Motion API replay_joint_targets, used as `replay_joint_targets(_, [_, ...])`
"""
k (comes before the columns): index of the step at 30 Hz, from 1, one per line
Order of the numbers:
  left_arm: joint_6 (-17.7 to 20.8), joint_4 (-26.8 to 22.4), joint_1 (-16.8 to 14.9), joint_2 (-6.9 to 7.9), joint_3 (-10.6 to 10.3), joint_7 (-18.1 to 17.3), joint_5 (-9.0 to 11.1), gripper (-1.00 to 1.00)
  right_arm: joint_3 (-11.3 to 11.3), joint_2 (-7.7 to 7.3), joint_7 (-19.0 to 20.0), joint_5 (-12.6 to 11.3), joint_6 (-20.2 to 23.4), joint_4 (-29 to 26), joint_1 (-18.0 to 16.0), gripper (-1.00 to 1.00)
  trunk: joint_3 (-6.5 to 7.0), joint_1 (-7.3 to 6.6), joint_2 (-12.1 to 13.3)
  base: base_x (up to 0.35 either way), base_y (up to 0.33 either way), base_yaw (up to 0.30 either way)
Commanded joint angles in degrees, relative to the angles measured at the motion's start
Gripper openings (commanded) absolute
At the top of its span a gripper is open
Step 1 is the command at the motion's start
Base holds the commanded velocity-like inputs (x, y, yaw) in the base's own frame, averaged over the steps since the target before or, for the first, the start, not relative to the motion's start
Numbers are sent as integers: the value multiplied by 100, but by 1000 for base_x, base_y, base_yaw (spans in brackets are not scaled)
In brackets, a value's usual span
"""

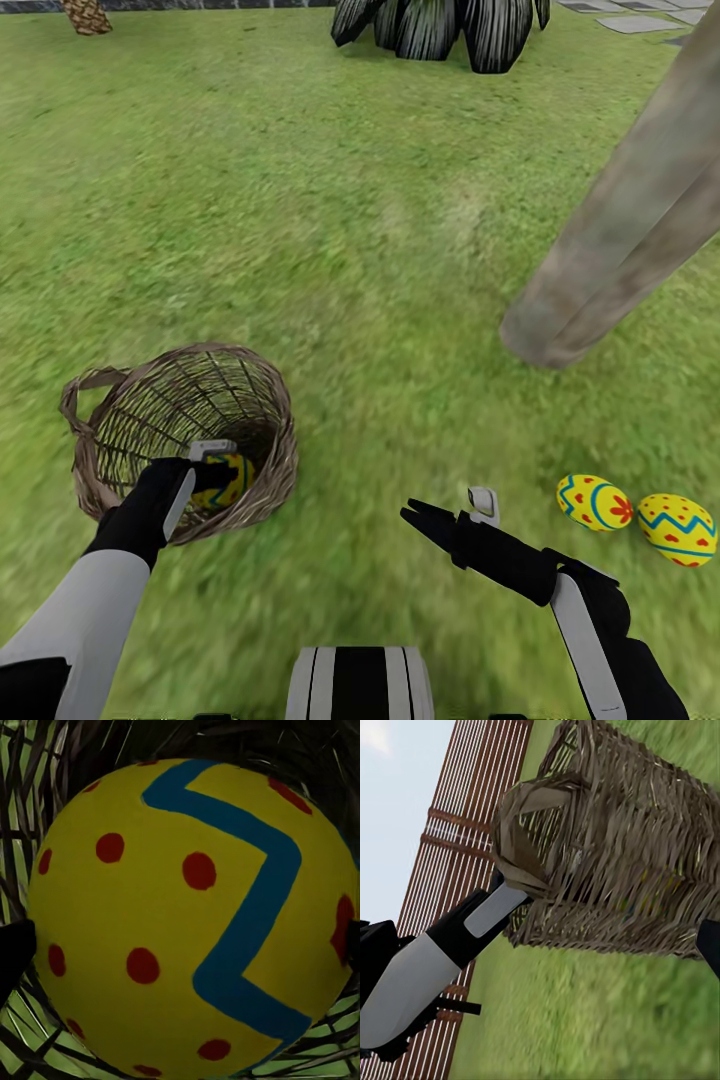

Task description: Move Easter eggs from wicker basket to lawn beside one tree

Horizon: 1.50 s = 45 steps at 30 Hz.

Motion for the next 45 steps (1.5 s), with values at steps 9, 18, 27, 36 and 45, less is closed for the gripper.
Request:
replay_joint_targets(9, [40, 135, 2, -8, 24, -11, -23, 100, -3, -1, 5, -15, 33, 0, -2, 100, -27, 3, -2, 0, 0, 0])
replay_joint_targets(18, [37, 132, 2, -9, 24, 0, -7, 100, -5, -1, 5, -13, 33, 0, -2, 100, -27, 3, -2, 0, 0, 0])
replay_joint_targets(27, [33, 127, 2, -3, 19, -19, -1, 100, -7, -1, 5, -13, 33, 0, -1, 100, -27, 3, -2, 0, 0, 0])
replay_joint_targets(36, [40, 133, 2, -1, 28, -27, -1, 100, -5, -1, 5, -13, 33, 0, -1, 100, -71, 8, -5, 0, 0, 0])
replay_joint_targets(45, [33, 103, 2, -1, 14, -22, -1, -100, -10, -1, 5, -13, 33, 0, -2, 100, -71, 8, -5, 0, 0, 0])
